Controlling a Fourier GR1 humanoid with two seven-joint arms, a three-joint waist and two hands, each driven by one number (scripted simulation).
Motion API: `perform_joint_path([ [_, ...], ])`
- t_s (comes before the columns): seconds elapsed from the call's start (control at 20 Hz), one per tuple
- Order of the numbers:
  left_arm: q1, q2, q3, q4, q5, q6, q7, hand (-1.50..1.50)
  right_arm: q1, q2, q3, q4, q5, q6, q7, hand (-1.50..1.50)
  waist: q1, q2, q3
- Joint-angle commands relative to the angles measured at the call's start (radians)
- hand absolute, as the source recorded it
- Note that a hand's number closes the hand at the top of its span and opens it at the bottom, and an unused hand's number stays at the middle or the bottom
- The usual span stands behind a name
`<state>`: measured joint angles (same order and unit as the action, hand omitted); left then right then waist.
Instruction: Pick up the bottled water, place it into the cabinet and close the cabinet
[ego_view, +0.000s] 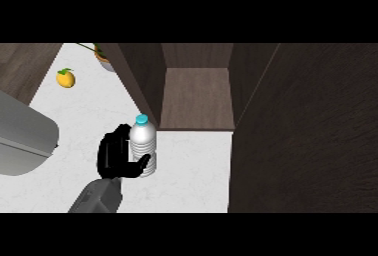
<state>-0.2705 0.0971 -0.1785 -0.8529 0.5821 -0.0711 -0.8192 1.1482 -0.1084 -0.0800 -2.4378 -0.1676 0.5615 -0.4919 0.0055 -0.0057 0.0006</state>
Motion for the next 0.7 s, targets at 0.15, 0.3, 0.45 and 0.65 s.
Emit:
perform_joint_path([
  [0.15,0.097,-0.043,-0.131,-0.323,-0.060,0.120,0.141,1.50,0.010,0.004,-0.012,-0.115,-0.093,-0.006,0.063,-1.50,0.005,-0.001,0.000],
  [0.3,0.044,-0.034,-0.148,-0.468,-0.070,0.205,0.258,1.50,-0.024,0.033,0.040,-0.136,-0.047,-0.048,0.103,-1.50,0.009,0.001,0.000],
  [0.45,0.086,-0.093,-0.256,-0.572,-0.147,0.311,0.319,1.50,-0.026,-0.014,-0.036,-0.095,-0.107,0.000,0.068,-1.50,0.001,0.001,0.000],
  [0.65,0.019,-0.096,-0.344,-0.698,-0.171,0.470,0.474,1.50,-0.049,-0.005,-0.035,-0.083,-0.104,-0.010,0.079,-1.50,-0.006,0.001,0.000],
])
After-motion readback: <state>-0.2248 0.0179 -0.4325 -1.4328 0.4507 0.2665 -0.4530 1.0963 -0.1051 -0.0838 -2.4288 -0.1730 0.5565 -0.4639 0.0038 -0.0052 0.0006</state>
